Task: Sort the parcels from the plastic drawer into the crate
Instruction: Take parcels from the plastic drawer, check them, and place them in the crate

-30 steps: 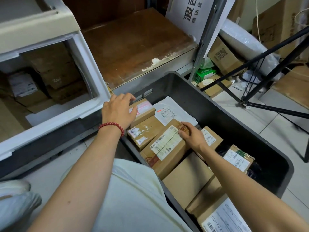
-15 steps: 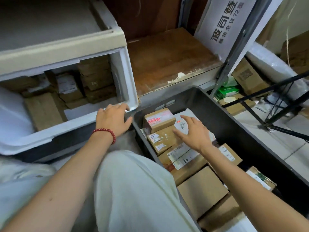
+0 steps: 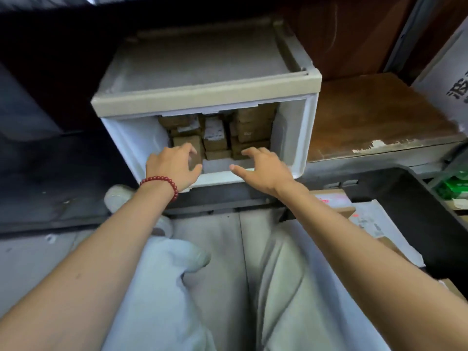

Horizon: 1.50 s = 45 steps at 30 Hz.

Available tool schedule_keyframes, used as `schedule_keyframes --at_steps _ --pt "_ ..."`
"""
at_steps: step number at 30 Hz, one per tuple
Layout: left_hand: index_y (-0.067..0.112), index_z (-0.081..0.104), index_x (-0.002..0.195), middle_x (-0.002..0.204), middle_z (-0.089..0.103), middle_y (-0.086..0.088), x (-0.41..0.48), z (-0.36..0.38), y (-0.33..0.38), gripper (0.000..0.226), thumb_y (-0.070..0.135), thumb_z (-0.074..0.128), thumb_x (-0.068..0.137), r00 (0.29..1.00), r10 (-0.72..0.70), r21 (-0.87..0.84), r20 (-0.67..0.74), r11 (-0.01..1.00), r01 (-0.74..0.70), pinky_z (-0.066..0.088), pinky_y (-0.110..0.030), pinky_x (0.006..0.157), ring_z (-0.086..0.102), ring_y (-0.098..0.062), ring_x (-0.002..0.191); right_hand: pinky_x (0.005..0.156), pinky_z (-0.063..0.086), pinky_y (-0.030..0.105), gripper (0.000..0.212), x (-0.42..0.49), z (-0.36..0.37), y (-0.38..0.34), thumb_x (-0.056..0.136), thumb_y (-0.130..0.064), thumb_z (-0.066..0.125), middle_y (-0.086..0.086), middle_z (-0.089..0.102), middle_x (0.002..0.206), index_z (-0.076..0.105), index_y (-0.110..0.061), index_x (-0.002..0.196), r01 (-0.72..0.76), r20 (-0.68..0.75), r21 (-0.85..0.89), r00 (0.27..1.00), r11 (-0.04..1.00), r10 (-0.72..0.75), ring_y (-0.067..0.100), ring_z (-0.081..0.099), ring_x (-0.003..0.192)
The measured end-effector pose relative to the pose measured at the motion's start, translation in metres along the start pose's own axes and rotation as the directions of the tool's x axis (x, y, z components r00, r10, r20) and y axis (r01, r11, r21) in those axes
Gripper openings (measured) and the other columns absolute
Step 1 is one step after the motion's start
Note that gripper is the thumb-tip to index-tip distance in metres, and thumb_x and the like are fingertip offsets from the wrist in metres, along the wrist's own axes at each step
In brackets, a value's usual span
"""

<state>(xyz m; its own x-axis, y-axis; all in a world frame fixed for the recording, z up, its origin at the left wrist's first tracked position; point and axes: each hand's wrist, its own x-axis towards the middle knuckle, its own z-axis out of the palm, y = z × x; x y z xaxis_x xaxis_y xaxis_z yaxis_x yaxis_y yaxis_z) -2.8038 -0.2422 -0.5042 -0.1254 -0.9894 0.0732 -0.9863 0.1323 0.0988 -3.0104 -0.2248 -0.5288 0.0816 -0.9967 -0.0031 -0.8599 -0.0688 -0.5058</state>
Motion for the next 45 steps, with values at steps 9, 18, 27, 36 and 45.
schedule_keyframes --at_steps 9,18,27,36,45 --pt "0.022 0.038 0.138 0.131 0.052 -0.007 0.019 0.032 -0.028 0.055 0.047 0.052 0.091 0.982 -0.132 0.027 0.138 0.991 0.130 0.041 -0.040 0.089 0.050 -0.029 0.119 0.101 0.041 0.043 0.067 0.028 0.064 -0.004 0.091 -0.057 0.051 0.009 0.044 0.143 0.039 -0.016 0.142 -0.116 -0.010 0.008 0.993 0.993 0.116 0.028 0.041 0.130" --pt "0.008 0.033 0.139 0.131 0.049 -0.015 0.063 0.075 -0.042 0.065 0.043 0.058 0.090 0.947 -0.253 -0.028 0.196 0.964 0.264 0.047 -0.042 0.090 0.051 -0.032 0.117 0.103 0.039 0.043 0.066 0.096 0.096 0.003 0.091 -0.053 0.053 0.010 0.045 0.143 0.040 -0.014 0.142 -0.067 -0.009 0.031 0.998 0.997 0.068 0.029 0.043 0.130" --pt "0.002 0.037 0.138 0.133 0.046 -0.016 0.099 0.096 -0.056 0.061 0.041 0.053 0.094 0.890 -0.296 -0.048 0.348 0.942 0.332 0.040 -0.030 0.085 0.048 -0.029 0.119 0.099 0.044 0.043 0.062 0.141 0.126 -0.006 0.091 -0.050 0.055 0.011 0.050 0.138 0.040 -0.016 0.141 -0.040 0.131 0.098 0.991 0.994 0.027 0.029 0.050 0.121" --pt "0.009 0.029 0.143 0.139 0.043 -0.014 0.112 0.106 -0.064 0.070 0.040 0.062 0.089 0.907 -0.356 -0.253 0.226 0.878 0.407 0.039 -0.033 0.097 0.044 -0.029 0.125 0.101 0.041 0.034 0.039 0.152 0.143 -0.032 0.097 -0.032 0.051 0.009 0.057 0.133 0.051 -0.014 0.132 -0.052 0.165 0.323 0.986 0.945 -0.002 0.028 0.053 0.121" --pt "0.022 0.038 0.138 0.137 0.041 -0.010 0.092 0.086 -0.060 0.069 0.037 0.072 0.080 0.917 -0.398 -0.528 0.029 0.773 0.352 0.044 -0.036 0.092 0.044 -0.030 0.122 0.087 0.039 0.023 0.050 0.107 0.125 -0.053 0.097 -0.024 0.053 -0.001 0.048 0.139 0.036 -0.014 0.142 -0.166 0.172 0.699 0.983 0.696 0.062 0.011 0.049 0.114"
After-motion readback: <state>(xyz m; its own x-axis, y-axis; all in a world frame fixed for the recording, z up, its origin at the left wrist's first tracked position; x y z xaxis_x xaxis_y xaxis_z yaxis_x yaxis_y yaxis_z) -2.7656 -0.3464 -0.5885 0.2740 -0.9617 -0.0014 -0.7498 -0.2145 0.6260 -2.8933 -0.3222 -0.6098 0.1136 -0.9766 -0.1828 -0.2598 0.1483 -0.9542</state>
